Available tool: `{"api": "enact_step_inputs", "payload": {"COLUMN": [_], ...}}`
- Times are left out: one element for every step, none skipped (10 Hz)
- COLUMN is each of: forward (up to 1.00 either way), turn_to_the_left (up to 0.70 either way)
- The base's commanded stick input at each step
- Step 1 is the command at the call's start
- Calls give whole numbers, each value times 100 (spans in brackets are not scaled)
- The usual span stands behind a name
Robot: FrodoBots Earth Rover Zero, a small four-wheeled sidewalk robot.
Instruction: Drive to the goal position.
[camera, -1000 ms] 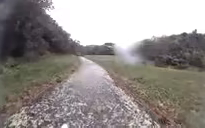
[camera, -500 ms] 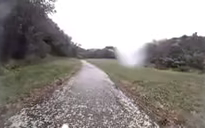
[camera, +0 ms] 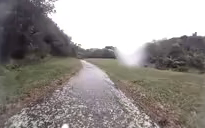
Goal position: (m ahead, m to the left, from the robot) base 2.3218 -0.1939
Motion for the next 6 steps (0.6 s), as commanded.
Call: {"api": "enact_step_inputs", "payload": {"forward": [50, 50, 50, 50, 50, 50], "turn_to_the_left": [49, 16, 0, 0, 0, 0]}}
